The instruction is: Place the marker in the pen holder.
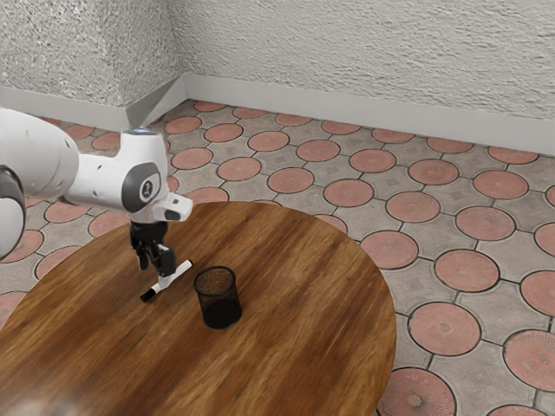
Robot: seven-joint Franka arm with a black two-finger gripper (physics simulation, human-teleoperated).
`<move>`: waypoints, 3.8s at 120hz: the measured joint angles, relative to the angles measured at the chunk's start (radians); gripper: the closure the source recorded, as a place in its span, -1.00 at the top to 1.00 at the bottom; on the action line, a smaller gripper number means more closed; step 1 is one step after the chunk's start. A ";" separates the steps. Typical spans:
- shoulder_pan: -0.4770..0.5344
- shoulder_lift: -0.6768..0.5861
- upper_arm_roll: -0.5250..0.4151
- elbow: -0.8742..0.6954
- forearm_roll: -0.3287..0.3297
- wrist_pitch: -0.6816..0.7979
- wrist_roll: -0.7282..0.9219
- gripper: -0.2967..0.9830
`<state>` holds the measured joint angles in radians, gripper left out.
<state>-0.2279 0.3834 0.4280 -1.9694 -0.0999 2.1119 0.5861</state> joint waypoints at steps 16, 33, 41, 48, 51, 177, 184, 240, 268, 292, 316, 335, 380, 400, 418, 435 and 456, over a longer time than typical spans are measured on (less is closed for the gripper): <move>0.002 0.008 0.003 -0.040 0.010 0.050 0.021 0.50; 0.010 0.022 0.003 -0.044 0.016 0.090 0.039 0.46; 0.010 0.025 0.003 -0.044 0.017 0.104 0.045 0.36; 0.009 0.030 0.003 -0.043 0.017 0.114 0.050 0.27; 0.009 0.034 0.003 -0.043 0.017 0.117 0.051 0.24; 0.001 0.039 0.003 -0.043 0.045 0.205 0.007 -0.69; -0.002 0.015 0.003 -0.040 0.042 0.205 0.006 -0.69; -0.048 -0.108 -0.108 0.314 0.207 -0.214 -0.075 -0.69; -0.071 -0.024 -0.135 0.432 0.223 -0.585 -0.127 -0.69; -0.109 0.012 -0.142 0.445 0.221 -0.759 -0.151 -0.69; -0.121 0.051 -0.176 0.468 0.216 -0.826 -0.166 -0.68; -0.123 0.094 -0.190 0.491 0.211 -0.842 -0.174 -0.67; -0.113 0.223 -0.189 0.581 0.207 -0.776 -0.181 -0.65; -0.112 0.245 -0.187 0.599 0.207 -0.758 -0.182 -0.64; -0.112 0.256 -0.185 0.599 0.205 -0.746 -0.183 -0.39; -0.112 0.257 -0.184 0.600 0.199 -0.745 -0.186 0.03; -0.113 0.165 -0.179 0.602 0.194 -0.724 -0.185 0.29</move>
<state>-0.3404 0.5484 0.2495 -1.3673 0.0944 1.3882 0.4011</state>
